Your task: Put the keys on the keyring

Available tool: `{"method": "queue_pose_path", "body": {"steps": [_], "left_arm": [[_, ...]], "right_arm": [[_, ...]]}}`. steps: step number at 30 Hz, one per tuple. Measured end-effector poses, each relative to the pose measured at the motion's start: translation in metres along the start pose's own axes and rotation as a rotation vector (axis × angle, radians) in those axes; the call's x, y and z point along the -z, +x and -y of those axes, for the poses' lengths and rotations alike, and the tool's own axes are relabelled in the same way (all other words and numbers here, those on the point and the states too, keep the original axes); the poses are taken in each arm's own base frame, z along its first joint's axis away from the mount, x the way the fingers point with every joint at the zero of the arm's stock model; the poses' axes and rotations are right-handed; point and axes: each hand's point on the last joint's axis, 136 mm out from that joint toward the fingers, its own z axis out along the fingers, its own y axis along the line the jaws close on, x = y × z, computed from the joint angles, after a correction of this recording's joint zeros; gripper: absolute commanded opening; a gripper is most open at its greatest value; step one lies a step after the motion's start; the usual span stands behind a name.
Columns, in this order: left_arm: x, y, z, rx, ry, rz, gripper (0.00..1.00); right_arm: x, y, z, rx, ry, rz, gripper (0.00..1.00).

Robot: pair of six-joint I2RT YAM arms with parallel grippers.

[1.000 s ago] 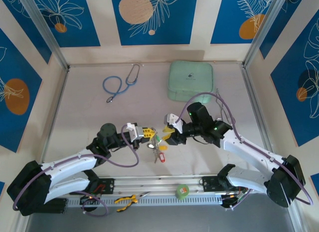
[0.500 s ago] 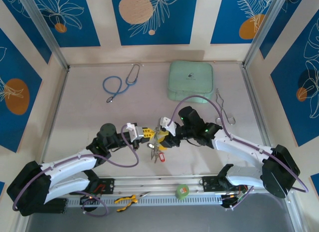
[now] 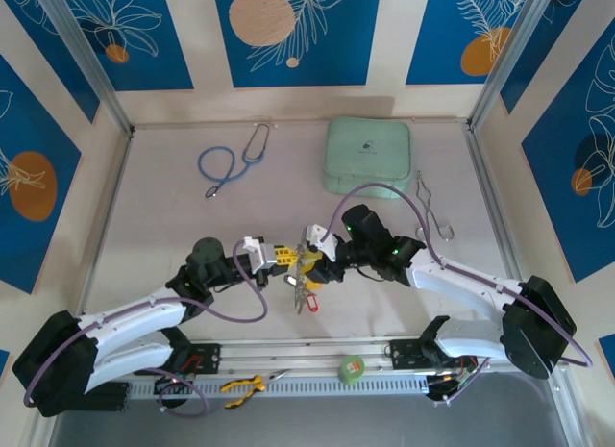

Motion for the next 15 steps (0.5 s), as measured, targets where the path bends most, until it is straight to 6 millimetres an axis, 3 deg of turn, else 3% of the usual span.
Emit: {"method": "queue_pose_path", "body": {"steps": [15], "left_arm": [[0.0000, 0.0000, -0.0001, 0.000, 0.000, 0.000, 0.00]], "right_arm": [[0.0003, 0.0004, 0.0005, -0.015, 0.003, -0.002, 0.06]]}}
